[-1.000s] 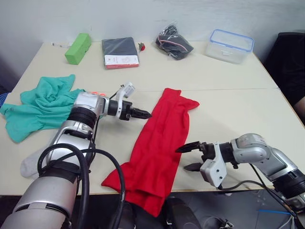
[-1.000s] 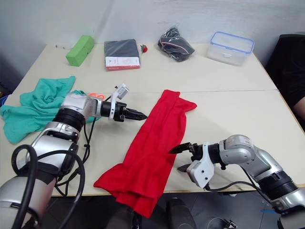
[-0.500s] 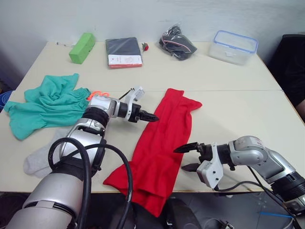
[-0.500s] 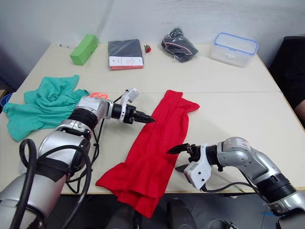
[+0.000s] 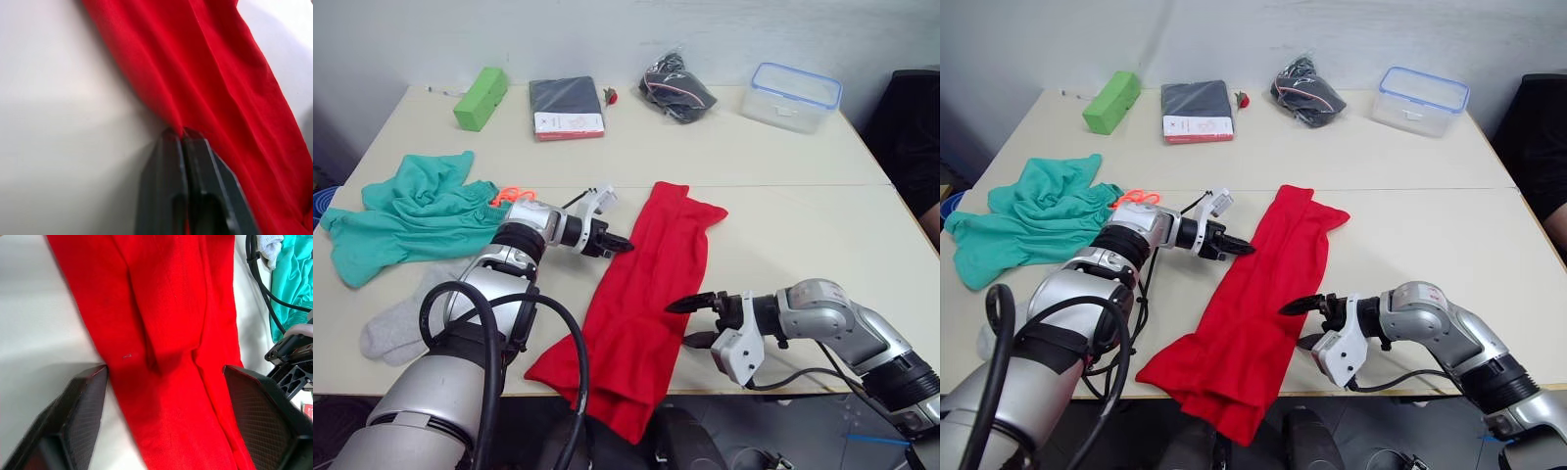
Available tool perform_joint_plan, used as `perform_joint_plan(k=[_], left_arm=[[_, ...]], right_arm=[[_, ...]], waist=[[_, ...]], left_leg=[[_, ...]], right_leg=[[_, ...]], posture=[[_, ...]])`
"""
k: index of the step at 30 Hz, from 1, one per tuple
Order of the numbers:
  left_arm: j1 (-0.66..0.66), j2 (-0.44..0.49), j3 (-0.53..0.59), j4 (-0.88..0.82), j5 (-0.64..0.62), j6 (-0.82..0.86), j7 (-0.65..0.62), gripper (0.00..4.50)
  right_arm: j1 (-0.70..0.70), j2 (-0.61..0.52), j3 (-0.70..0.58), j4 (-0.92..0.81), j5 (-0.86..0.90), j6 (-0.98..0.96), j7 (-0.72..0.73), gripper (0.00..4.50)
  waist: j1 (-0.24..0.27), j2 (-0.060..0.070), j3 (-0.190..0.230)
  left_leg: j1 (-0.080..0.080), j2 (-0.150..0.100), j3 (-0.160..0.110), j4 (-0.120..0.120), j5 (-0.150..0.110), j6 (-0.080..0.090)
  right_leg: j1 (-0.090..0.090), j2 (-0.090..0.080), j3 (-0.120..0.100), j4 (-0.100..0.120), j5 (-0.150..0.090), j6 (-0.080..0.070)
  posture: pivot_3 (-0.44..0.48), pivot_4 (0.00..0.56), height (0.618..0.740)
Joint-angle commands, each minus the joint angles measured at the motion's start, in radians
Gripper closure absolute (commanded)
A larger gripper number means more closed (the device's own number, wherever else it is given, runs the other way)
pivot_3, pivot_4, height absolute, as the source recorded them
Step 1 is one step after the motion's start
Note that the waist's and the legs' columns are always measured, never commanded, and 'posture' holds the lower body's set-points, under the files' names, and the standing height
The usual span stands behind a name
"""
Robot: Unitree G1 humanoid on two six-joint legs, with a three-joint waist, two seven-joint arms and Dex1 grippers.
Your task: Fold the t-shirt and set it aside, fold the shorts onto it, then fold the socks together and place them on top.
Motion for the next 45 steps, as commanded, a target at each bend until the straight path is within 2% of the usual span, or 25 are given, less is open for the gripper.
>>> perform_joint_plan(k=[1,7,10,13,15,19,23,27,30,33,38,45], left_arm=[[-0.006,-0.001,0.015,-0.002,0.010,-0.003,-0.014,4.50],[-0.002,0.002,0.019,-0.002,0.020,-0.006,-0.020,4.50],[-0.001,0.003,0.022,-0.002,0.025,-0.008,-0.024,4.50],[0.000,0.002,0.024,-0.003,0.029,-0.010,-0.024,4.50],[0.001,0.002,0.025,-0.003,0.032,-0.013,-0.023,4.50],[0.001,0.000,0.028,-0.006,0.035,-0.018,-0.024,4.50],[0.002,0.002,0.028,-0.007,0.039,-0.025,-0.029,4.50],[0.002,0.002,0.028,-0.007,0.042,-0.036,-0.030,4.50],[0.000,-0.001,0.034,-0.007,0.041,-0.044,-0.023,4.50],[-0.002,-0.003,0.036,-0.007,0.040,-0.048,-0.027,4.50],[-0.002,-0.001,0.040,-0.007,0.042,-0.058,-0.021,4.50],[0.001,0.004,0.051,-0.009,0.039,-0.062,-0.014,4.50]], right_arm=[[-0.002,0.006,-0.010,0.010,-0.005,0.003,-0.009,2.35],[0.027,-0.013,-0.025,0.012,0.000,-0.014,-0.017,4.47],[0.055,-0.042,-0.028,-0.007,0.048,0.007,0.012,4.47],[0.068,-0.056,-0.026,-0.018,0.097,0.037,0.037,3.89],[0.079,-0.065,-0.032,-0.033,0.119,0.049,0.044,3.24],[0.178,-0.152,-0.104,-0.131,0.284,0.159,0.089,1.89],[0.369,-0.294,-0.231,-0.325,0.624,0.611,0.133,1.89],[0.468,-0.380,-0.315,-0.514,1.145,1.231,-0.052,1.89],[0.417,-0.314,-0.307,-0.534,1.356,1.487,-0.241,1.89],[0.348,-0.220,-0.292,-0.502,1.452,1.646,-0.388,1.89],[0.248,-0.050,-0.265,-0.428,1.506,1.813,-0.537,1.89],[0.159,0.112,-0.262,-0.332,1.472,1.940,-0.624,1.89]], waist=[[0.001,0.000,0.000],[0.003,0.000,0.000],[0.004,0.000,0.000],[0.005,0.000,0.000],[0.005,0.000,0.000],[0.010,0.000,0.000],[0.014,-0.001,0.000],[0.008,-0.002,0.000],[0.008,-0.002,0.000],[0.012,-0.003,0.000],[0.014,-0.003,0.000],[0.008,-0.006,-0.001]], left_leg=[[0.000,0.000,0.000,0.000,0.000,0.000],[0.000,0.000,0.000,0.000,0.000,0.000],[0.000,0.000,0.000,0.000,0.000,0.000],[0.000,0.000,0.000,0.000,0.000,0.000],[0.000,0.000,0.000,0.000,0.000,0.000],[0.000,0.000,0.000,-0.001,0.000,0.000],[-0.001,0.000,0.000,0.000,0.000,0.000],[0.000,0.001,-0.001,-0.001,0.000,0.000],[0.000,0.001,-0.001,-0.001,0.001,-0.001],[-0.002,0.001,-0.002,0.000,0.001,-0.001],[-0.005,0.001,-0.002,0.000,0.000,0.000],[-0.005,0.001,-0.002,0.000,0.000,0.000]], right_leg=[[0.000,0.000,0.000,0.000,0.000,0.000],[0.000,0.000,0.000,0.000,0.000,0.000],[0.000,0.000,0.000,0.000,0.000,0.000],[0.000,0.000,0.000,0.000,0.000,0.000],[0.000,0.000,0.000,0.000,0.000,0.000],[0.000,0.000,0.000,0.000,0.000,0.000],[0.001,-0.001,0.000,-0.001,0.000,0.000],[0.001,0.000,-0.001,-0.001,0.000,0.000],[0.001,0.000,-0.001,0.000,0.000,0.000],[0.000,0.000,-0.001,-0.001,0.000,0.000],[-0.003,0.000,-0.001,-0.001,0.000,0.000],[-0.003,0.000,-0.001,0.000,0.000,0.000]], posture=[[0.000,0.150,0.740],[0.000,0.150,0.740],[0.000,0.150,0.740],[0.000,0.150,0.740],[0.000,0.150,0.740],[0.000,0.150,0.740],[0.000,0.150,0.740],[0.000,0.150,0.740],[0.000,0.150,0.740],[0.000,0.150,0.740],[0.000,0.150,0.740],[0.000,0.150,0.740]])
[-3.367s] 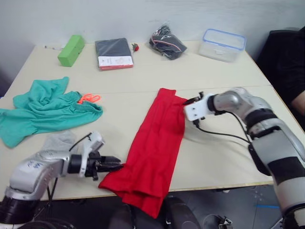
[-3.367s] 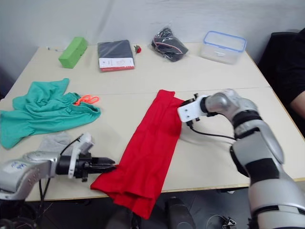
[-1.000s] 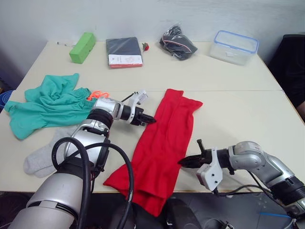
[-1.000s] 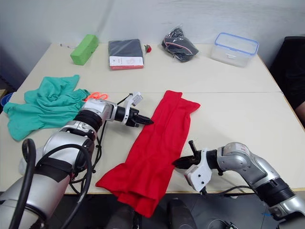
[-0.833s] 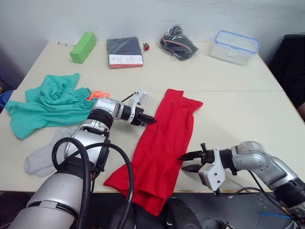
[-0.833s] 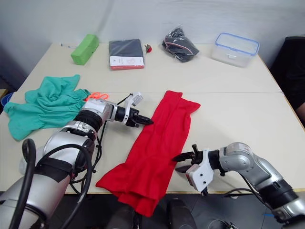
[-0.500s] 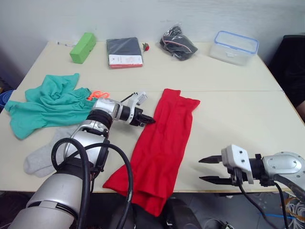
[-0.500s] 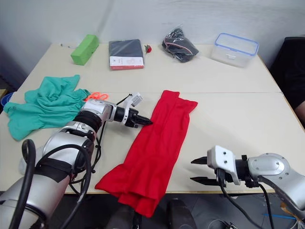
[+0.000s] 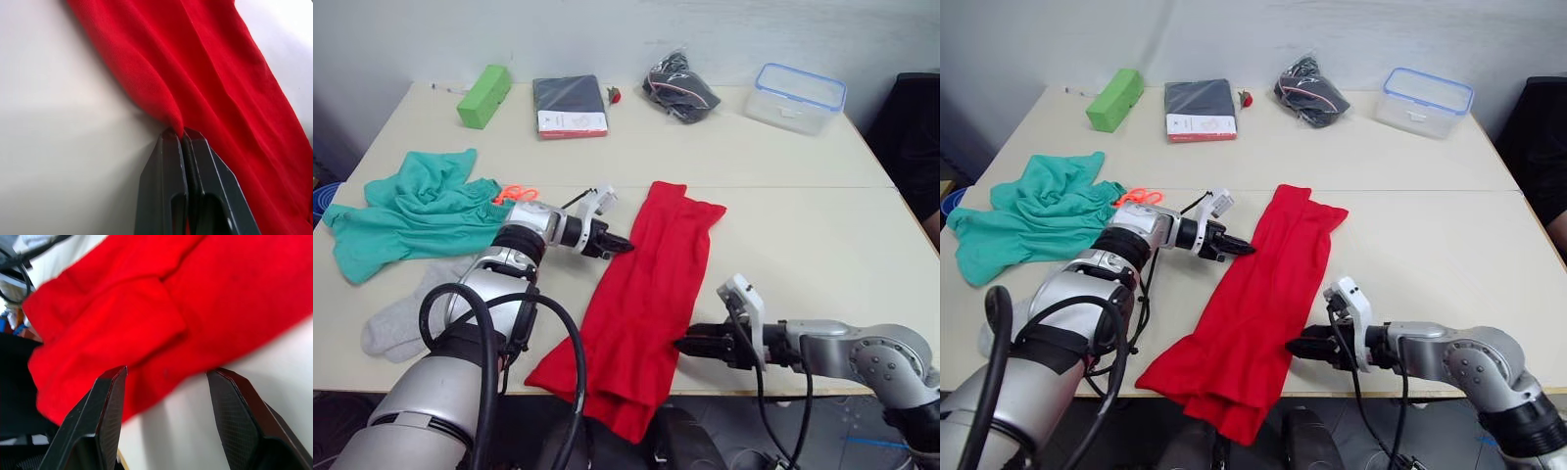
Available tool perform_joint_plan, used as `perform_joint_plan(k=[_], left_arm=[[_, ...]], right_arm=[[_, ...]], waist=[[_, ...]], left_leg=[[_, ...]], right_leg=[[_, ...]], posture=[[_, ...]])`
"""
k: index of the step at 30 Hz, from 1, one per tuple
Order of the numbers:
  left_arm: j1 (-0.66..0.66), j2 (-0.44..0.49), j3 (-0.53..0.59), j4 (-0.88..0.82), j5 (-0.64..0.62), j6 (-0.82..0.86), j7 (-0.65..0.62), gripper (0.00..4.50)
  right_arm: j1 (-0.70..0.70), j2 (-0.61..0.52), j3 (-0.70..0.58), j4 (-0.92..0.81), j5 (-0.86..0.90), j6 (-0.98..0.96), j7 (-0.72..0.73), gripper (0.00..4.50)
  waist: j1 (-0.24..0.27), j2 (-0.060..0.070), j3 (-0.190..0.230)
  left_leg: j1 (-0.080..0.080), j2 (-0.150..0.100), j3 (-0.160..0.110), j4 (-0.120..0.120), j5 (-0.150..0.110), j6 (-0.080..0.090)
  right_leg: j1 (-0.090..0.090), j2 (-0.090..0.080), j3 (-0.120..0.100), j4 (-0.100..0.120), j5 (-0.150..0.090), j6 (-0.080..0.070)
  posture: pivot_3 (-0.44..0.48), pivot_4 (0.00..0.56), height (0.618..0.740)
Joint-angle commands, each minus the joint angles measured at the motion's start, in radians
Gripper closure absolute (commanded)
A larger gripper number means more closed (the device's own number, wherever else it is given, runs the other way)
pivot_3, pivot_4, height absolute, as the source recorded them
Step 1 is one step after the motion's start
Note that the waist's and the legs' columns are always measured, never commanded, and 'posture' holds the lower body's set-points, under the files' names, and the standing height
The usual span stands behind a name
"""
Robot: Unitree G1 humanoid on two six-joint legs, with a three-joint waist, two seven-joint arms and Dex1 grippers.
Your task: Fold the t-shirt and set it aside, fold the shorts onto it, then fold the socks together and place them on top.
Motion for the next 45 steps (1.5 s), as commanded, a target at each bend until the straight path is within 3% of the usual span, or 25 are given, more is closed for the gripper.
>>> perform_joint_plan(k=[1,4,10,15,23,26,30,35,39,43,45], left_arm=[[-0.007,0.007,0.023,-0.010,-0.006,-0.013,0.009,4.50],[-0.005,0.009,0.032,-0.012,-0.009,-0.011,0.004,4.50],[0.007,0.017,0.044,-0.011,-0.005,-0.012,0.023,4.50],[0.024,0.025,0.056,-0.022,-0.017,0.002,0.010,4.50],[0.103,0.085,0.113,-0.140,-0.080,0.097,0.009,4.50],[0.219,0.122,0.133,-0.364,-0.139,0.230,-0.007,4.50],[0.416,0.149,0.161,-0.717,-0.204,0.385,0.072,4.50],[0.533,0.150,0.218,-0.927,-0.278,0.493,0.184,4.50],[0.529,0.134,0.227,-0.910,-0.295,0.435,0.249,4.50],[0.487,0.126,0.213,-0.827,-0.292,0.361,0.286,4.50],[0.471,0.131,0.221,-0.800,-0.304,0.344,0.288,4.05]], right_arm=[[-0.015,0.059,0.001,0.055,-0.015,0.062,-0.057,1.89],[-0.026,0.089,-0.023,0.065,-0.018,0.090,-0.064,2.50],[-0.017,0.070,-0.058,0.046,-0.056,0.116,-0.016,4.47],[-0.021,0.025,-0.040,0.044,-0.150,0.097,0.076,4.47],[-0.103,-0.079,0.053,0.148,-0.360,-0.010,0.351,4.47],[-0.165,-0.108,0.102,0.222,-0.432,-0.055,0.485,4.47],[-0.240,-0.129,0.188,0.323,-0.547,-0.137,0.648,4.47],[-0.307,-0.122,0.256,0.423,-0.657,-0.204,0.792,4.47],[-0.348,-0.094,0.307,0.487,-0.750,-0.284,0.858,4.47],[-0.371,-0.044,0.276,0.525,-0.773,-0.304,0.876,4.47],[-0.367,-0.041,0.263,0.520,-0.779,-0.308,0.891,4.50]], waist=[[0.000,0.000,0.000],[0.001,0.000,0.000],[0.004,-0.001,0.000],[0.005,-0.001,0.000],[0.001,-0.001,0.000],[-0.002,0.000,0.000],[-0.002,0.000,0.000],[0.002,0.000,0.000],[0.003,0.000,0.000],[-0.002,-0.001,-0.001],[-0.007,-0.001,-0.001]], left_leg=[[0.000,0.000,0.000,0.000,0.000,0.000],[0.000,0.000,0.000,0.000,0.000,0.000],[-0.001,-0.001,0.000,0.000,0.000,0.001],[-0.001,-0.001,0.000,0.000,-0.001,0.001],[-0.001,-0.001,0.000,0.000,-0.001,0.002],[-0.001,-0.001,0.000,0.000,-0.001,0.002],[0.000,0.000,0.000,0.000,-0.001,0.001],[0.000,-0.001,-0.001,0.001,-0.001,0.001],[0.000,-0.001,-0.003,0.001,-0.001,0.001],[0.001,-0.001,-0.004,0.002,-0.001,0.001],[0.001,0.000,-0.004,0.001,0.000,0.000]], right_leg=[[0.000,0.000,0.000,0.000,0.000,0.000],[0.000,0.000,0.000,0.000,0.000,0.000],[0.000,0.000,0.000,0.000,0.000,0.000],[0.000,0.000,0.000,-0.001,0.000,0.000],[0.000,0.000,-0.001,-0.001,0.000,0.000],[-0.001,0.000,0.000,0.000,0.000,0.000],[0.000,-0.001,0.000,0.000,0.000,0.000],[0.001,-0.002,-0.001,0.000,0.000,0.000],[0.001,-0.002,-0.002,0.000,0.000,0.000],[0.003,-0.002,-0.004,-0.001,0.000,0.000],[0.003,-0.001,-0.004,-0.001,0.000,0.000]], posture=[[0.000,0.150,0.740],[0.000,0.150,0.740],[0.000,0.150,0.740],[0.000,0.150,0.740],[0.000,0.150,0.740],[0.000,0.150,0.740],[0.000,0.150,0.740],[0.000,0.150,0.740],[0.000,0.150,0.740],[0.000,0.150,0.740],[0.000,0.150,0.740]])
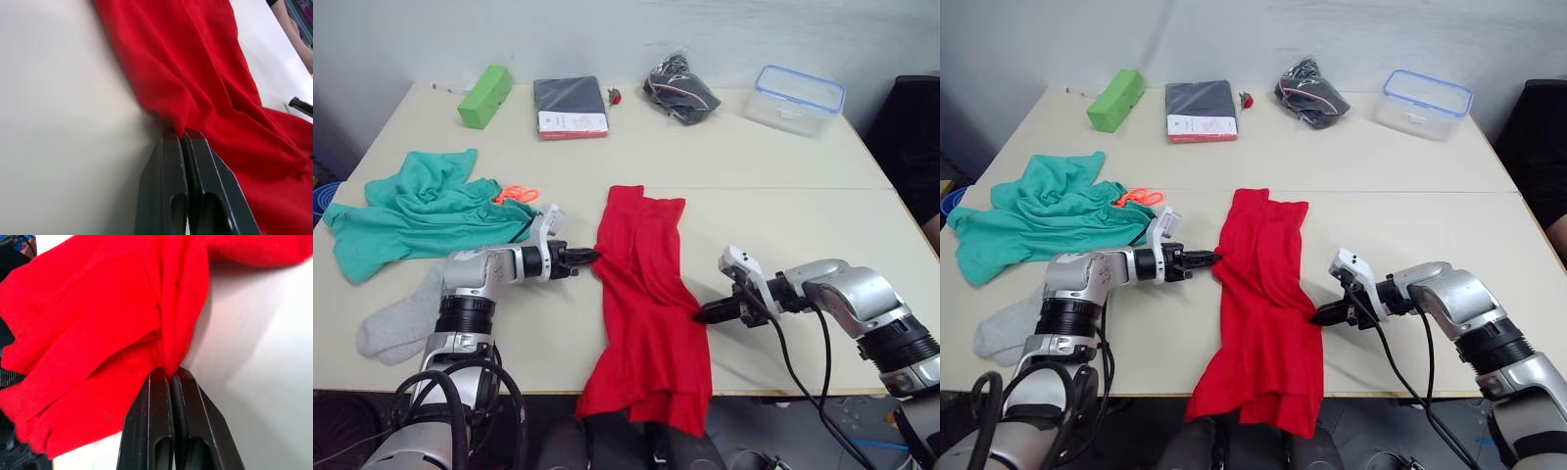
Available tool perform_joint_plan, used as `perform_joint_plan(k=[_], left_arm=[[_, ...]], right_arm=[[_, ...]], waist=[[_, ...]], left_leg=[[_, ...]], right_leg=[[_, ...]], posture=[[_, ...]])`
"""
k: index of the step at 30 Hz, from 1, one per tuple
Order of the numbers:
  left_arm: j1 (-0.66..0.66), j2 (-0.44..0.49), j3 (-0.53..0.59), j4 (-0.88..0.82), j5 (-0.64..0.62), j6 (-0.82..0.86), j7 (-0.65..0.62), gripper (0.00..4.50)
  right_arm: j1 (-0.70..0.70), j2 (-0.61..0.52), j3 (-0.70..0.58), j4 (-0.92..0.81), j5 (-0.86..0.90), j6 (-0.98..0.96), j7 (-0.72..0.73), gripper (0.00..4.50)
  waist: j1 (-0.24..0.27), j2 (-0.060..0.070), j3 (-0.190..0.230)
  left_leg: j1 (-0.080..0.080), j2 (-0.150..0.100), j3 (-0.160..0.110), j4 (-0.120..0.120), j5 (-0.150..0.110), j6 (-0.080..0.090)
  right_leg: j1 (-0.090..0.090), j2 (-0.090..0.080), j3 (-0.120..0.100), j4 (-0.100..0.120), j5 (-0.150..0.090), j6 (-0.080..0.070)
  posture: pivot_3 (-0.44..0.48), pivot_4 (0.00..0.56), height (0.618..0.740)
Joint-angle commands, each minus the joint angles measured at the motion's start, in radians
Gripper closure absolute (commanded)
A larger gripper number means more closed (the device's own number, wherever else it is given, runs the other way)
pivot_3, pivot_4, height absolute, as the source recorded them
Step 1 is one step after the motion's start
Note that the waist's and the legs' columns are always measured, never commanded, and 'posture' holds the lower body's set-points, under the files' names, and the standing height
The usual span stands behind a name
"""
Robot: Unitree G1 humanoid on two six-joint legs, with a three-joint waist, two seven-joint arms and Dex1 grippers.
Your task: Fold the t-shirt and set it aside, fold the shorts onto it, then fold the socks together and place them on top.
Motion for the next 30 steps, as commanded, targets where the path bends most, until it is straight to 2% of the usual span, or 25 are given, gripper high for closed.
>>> perform_joint_plan(k=[1,2,5,12,14,16,19,23,26,30], left_arm=[[-0.034,0.028,0.021,0.018,-0.020,-0.048,0.003,3.82],[-0.036,0.036,0.018,0.018,-0.024,-0.053,-0.003,3.53],[0.002,0.107,-0.027,-0.088,-0.032,-0.094,-0.093,2.66],[0.196,0.321,-0.159,-0.468,-0.035,-0.307,-0.345,0.46],[0.249,0.372,-0.188,-0.542,-0.023,-0.381,-0.400,0.00],[0.292,0.413,-0.214,-0.599,-0.001,-0.457,-0.430,0.00],[0.346,0.459,-0.260,-0.627,0.091,-0.688,-0.452,0.00],[0.389,0.470,-0.313,-0.592,0.196,-1.058,-0.465,0.00],[0.392,0.452,-0.346,-0.564,0.234,-1.245,-0.462,0.00],[0.387,0.406,-0.373,-0.561,0.237,-1.344,-0.439,0.00]], right_arm=[[0.017,-0.008,-0.015,0.008,-0.051,-0.010,0.002,4.50],[0.023,-0.013,-0.019,-0.002,-0.052,-0.013,0.010,4.50],[0.061,-0.047,-0.065,-0.076,-0.037,-0.045,0.040,3.86],[0.193,-0.132,-0.197,-0.254,-0.065,-0.249,0.076,1.52],[0.237,-0.144,-0.228,-0.266,-0.108,-0.368,0.075,0.89],[0.290,-0.148,-0.259,-0.258,-0.169,-0.576,0.096,0.20],[0.341,-0.113,-0.314,-0.218,-0.225,-0.910,0.117,0.20],[0.385,-0.088,-0.313,-0.092,-0.305,-1.524,0.185,0.20],[0.386,-0.063,-0.283,-0.037,-0.311,-1.735,0.176,0.20],[0.372,-0.058,-0.215,0.010,-0.339,-1.937,0.146,0.20]], waist=[[-0.003,0.000,0.000],[-0.003,0.000,0.000],[0.000,0.000,0.000],[0.006,0.001,0.001],[0.006,0.001,0.001],[0.006,0.001,0.001],[0.006,0.002,0.001],[0.006,0.002,0.001],[0.005,0.002,0.001],[0.004,0.003,0.002]], left_leg=[[0.000,0.000,0.000,0.000,0.000,0.000],[0.000,0.000,0.000,0.000,0.000,0.000],[0.000,0.000,-0.001,0.000,0.000,0.000],[-0.001,0.000,-0.003,-0.003,-0.001,-0.001],[-0.001,0.000,-0.004,-0.004,-0.001,-0.001],[-0.001,0.000,-0.004,-0.004,-0.001,-0.001],[-0.001,-0.001,-0.004,-0.004,-0.001,0.000],[-0.001,0.000,-0.003,-0.004,-0.001,0.001],[0.000,0.000,-0.002,-0.004,-0.002,0.002],[0.002,0.000,-0.002,-0.004,-0.002,0.003]], right_leg=[[0.000,0.000,0.000,0.000,0.000,0.000],[0.000,0.000,0.000,0.000,0.000,0.000],[0.000,0.000,-0.001,0.000,0.000,0.000],[0.001,-0.001,-0.002,-0.004,0.000,0.000],[0.002,-0.001,-0.003,-0.006,0.000,0.000],[0.003,-0.001,-0.003,-0.008,0.000,0.000],[0.003,0.000,-0.003,-0.008,0.000,0.000],[0.004,0.001,-0.003,-0.010,0.000,0.000],[0.005,0.000,-0.003,-0.010,0.000,0.000],[0.006,0.000,-0.002,-0.009,0.000,0.000]], posture=[[0.000,0.150,0.740],[0.000,0.150,0.740],[0.000,0.150,0.740],[0.000,0.150,0.740],[0.000,0.150,0.740],[0.000,0.150,0.740],[0.000,0.150,0.740],[0.000,0.150,0.740],[0.000,0.150,0.740],[0.000,0.150,0.740]])
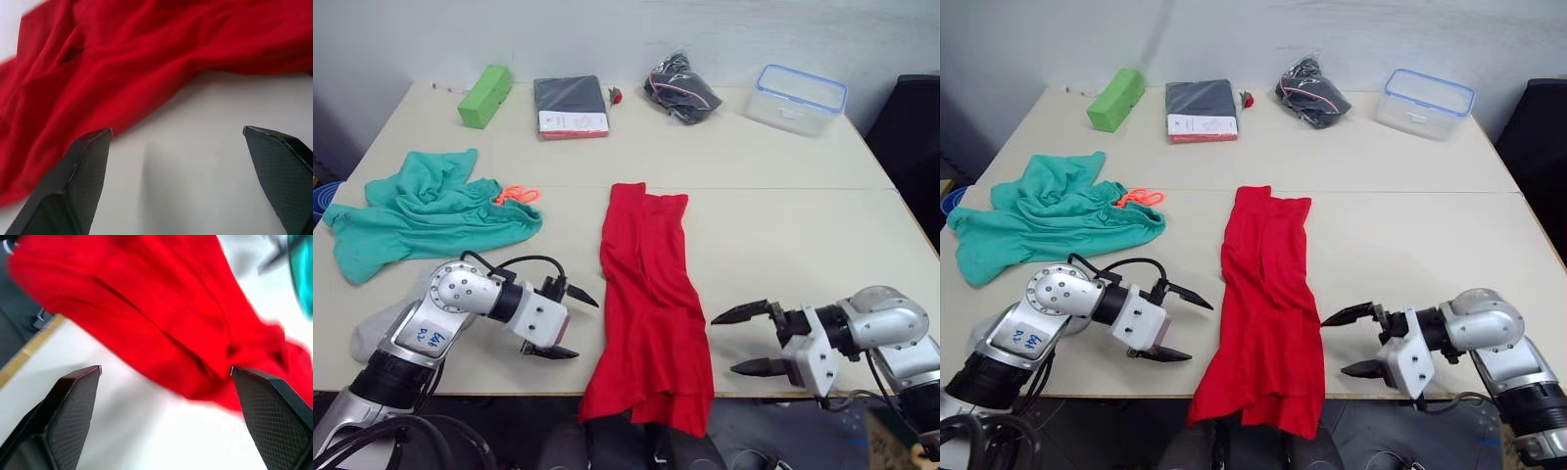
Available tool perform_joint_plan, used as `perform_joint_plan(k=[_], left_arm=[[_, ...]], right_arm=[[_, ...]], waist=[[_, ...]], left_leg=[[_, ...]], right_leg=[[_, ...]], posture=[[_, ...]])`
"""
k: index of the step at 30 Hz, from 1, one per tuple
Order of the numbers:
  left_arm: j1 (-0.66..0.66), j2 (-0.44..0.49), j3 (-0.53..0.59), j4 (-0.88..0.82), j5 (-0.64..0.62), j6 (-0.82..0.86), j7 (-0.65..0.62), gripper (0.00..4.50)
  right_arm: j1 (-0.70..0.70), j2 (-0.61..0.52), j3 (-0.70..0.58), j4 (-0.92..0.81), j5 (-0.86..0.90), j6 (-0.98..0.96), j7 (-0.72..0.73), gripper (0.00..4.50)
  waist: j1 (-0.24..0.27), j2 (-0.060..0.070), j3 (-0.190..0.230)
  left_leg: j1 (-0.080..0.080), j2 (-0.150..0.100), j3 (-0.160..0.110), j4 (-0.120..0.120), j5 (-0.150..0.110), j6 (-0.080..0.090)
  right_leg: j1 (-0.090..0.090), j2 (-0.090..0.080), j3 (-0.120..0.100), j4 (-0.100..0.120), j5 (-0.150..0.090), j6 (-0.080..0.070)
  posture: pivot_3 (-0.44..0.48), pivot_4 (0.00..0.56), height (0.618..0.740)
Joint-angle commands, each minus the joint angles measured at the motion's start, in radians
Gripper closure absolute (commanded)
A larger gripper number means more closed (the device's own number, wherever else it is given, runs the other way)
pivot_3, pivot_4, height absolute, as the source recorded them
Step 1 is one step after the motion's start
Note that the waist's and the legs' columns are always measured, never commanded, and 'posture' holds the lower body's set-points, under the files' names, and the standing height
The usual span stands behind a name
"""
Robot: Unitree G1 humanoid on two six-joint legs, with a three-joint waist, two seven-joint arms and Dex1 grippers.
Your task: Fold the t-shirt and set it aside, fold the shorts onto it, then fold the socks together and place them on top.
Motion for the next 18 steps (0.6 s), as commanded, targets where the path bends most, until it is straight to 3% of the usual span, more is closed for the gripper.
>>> perform_joint_plan(k=[1,9,13,16,18], left_arm=[[-0.003,-0.033,-0.027,-0.012,0.005,-0.090,0.021,0.00],[-0.009,-0.079,-0.113,0.029,0.067,-0.195,0.031,0.00],[-0.033,-0.092,-0.139,0.085,0.105,-0.223,0.041,0.87],[-0.043,-0.089,-0.146,0.131,0.125,-0.246,0.052,1.78],[-0.048,-0.088,-0.145,0.145,0.120,-0.246,0.055,2.45]], right_arm=[[-0.022,-0.005,0.057,0.045,-0.034,-0.203,-0.030,0.20],[-0.108,0.022,0.175,0.168,-0.176,-0.386,-0.169,0.20],[-0.141,0.048,0.208,0.188,-0.235,-0.368,-0.245,0.17],[-0.148,0.052,0.232,0.181,-0.253,-0.329,-0.290,0.81],[-0.150,0.045,0.252,0.178,-0.254,-0.304,-0.311,1.51]], waist=[[0.000,0.000,0.000],[-0.006,0.000,0.000],[-0.015,0.000,0.000],[-0.021,0.000,0.000],[-0.023,0.001,0.000]], left_leg=[[0.001,0.000,0.000,0.000,0.000,0.000],[0.007,0.001,-0.001,0.000,-0.001,0.001],[0.019,0.001,0.000,-0.003,-0.003,0.006],[0.022,0.001,-0.001,-0.005,-0.003,0.006],[0.023,0.001,-0.001,-0.005,-0.003,0.006]], right_leg=[[0.001,0.000,0.000,0.000,0.000,0.000],[0.007,0.000,0.000,-0.001,0.000,0.000],[0.019,0.000,0.000,-0.003,0.000,-0.001],[0.023,0.000,-0.001,-0.005,0.000,-0.001],[0.023,0.000,-0.001,-0.005,0.000,-0.001]], posture=[[0.000,0.150,0.740],[0.000,0.150,0.740],[0.000,0.150,0.740],[0.000,0.150,0.740],[0.000,0.150,0.740]])
